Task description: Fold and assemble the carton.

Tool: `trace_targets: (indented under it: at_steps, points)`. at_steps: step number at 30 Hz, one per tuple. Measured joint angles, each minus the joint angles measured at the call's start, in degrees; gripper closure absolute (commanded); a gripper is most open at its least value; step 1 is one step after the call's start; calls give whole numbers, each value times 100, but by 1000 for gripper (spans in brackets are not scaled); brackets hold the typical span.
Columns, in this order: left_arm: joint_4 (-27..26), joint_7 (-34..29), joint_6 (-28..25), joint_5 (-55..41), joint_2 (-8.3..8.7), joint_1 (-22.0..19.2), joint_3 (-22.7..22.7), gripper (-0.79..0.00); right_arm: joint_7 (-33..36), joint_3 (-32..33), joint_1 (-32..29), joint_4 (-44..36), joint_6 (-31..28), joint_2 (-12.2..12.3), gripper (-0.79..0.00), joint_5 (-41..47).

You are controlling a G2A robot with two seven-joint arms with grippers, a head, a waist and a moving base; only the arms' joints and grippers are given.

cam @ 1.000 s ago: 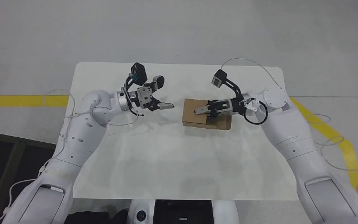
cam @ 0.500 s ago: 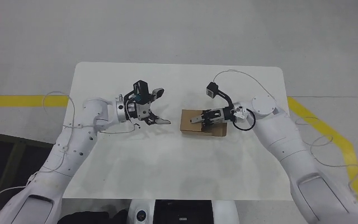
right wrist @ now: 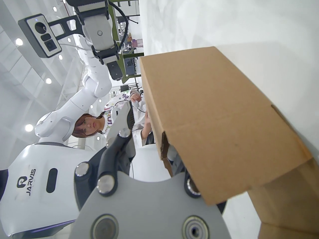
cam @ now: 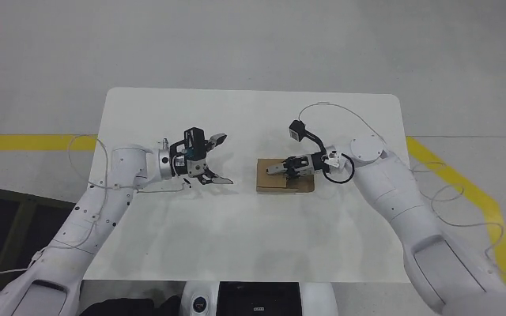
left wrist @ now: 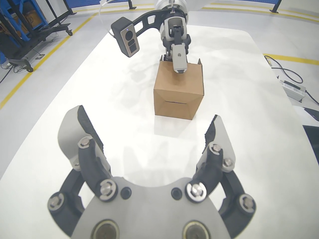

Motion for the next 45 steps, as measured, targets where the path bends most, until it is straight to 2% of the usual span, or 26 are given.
trace_targets:
  at_steps: [6, 13, 26, 36, 45]
  points:
    - [-148, 113, 0, 139, 22, -49, 164, -785, 174, 171, 63, 37, 11, 70, -342, -7]
    - [-288, -20, 0, 202, -2, -138, 416, -785, 328, 577, -80, -308, 85, 283, -342, -7]
    - [-235, -1032, 378, -446, -341, -434, 1013, -785, 186, 1206, -779, -1536, 555, 705, -332, -654]
    - [-71, -1260, 246, -463, -424, -579, 1072, -785, -209, 1030, -960, -1960, 899, 692, -308, -875]
    - [-243, -1408, 134, -565, -475, -542, 1118, -785, -218, 1108, -957, -2047, 1024, 755, -329, -1085]
